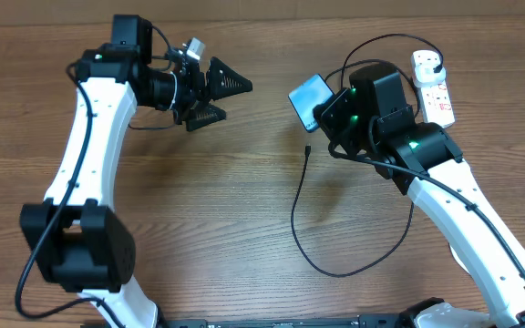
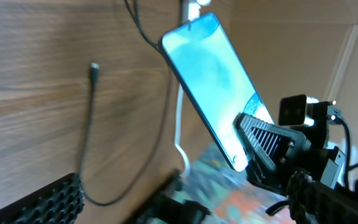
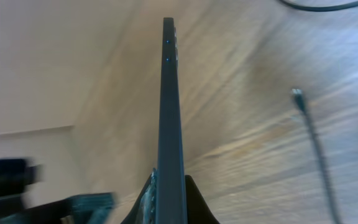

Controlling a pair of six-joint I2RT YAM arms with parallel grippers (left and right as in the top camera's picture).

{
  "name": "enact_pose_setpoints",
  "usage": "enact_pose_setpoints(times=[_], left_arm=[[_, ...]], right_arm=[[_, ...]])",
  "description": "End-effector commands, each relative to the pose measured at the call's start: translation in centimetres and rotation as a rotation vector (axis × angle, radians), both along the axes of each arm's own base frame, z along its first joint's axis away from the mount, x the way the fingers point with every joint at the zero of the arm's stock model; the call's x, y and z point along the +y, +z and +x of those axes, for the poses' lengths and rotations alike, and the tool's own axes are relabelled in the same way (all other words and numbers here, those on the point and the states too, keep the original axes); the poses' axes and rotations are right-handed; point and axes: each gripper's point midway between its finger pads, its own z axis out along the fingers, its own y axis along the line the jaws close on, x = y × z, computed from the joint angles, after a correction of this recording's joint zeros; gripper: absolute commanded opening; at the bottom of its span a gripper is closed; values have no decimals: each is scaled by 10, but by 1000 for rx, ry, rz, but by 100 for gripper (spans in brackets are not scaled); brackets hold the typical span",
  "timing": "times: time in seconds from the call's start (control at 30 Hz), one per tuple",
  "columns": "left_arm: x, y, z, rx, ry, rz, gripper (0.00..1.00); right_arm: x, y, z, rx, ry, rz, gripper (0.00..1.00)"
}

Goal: Plug charger to phone and switch on socket

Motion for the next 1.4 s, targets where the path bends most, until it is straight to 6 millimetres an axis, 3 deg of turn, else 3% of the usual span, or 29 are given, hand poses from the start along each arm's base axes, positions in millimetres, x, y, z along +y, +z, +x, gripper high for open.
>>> enact_pose_setpoints(times=[0.0,0.2,0.4,0.67,0.9,1.17,1.37], left_arm=[[-10,7,-1,120,-7,-142,96],[-15,2,1,284,44,-174,91],[-18,9,3,404,89,-221,88],[-27,11,-1,519,107,-231,85],[-28,12,-2,527,106,-237,79],[-28,13,2,508,106,-241,61],[-28,15,6,501,112,-247,57]], right_arm=[[16,46,3,-98,39,124,4],[30,51,-2,-76,42,188,4],[51,58,-10,-77,84,236,4],[84,84,-16,-145,130,336,4],[86,83,-19,-124,141,349,4],[94,84,-27,-44,131,435,4],[96,83,-30,32,87,503,4]])
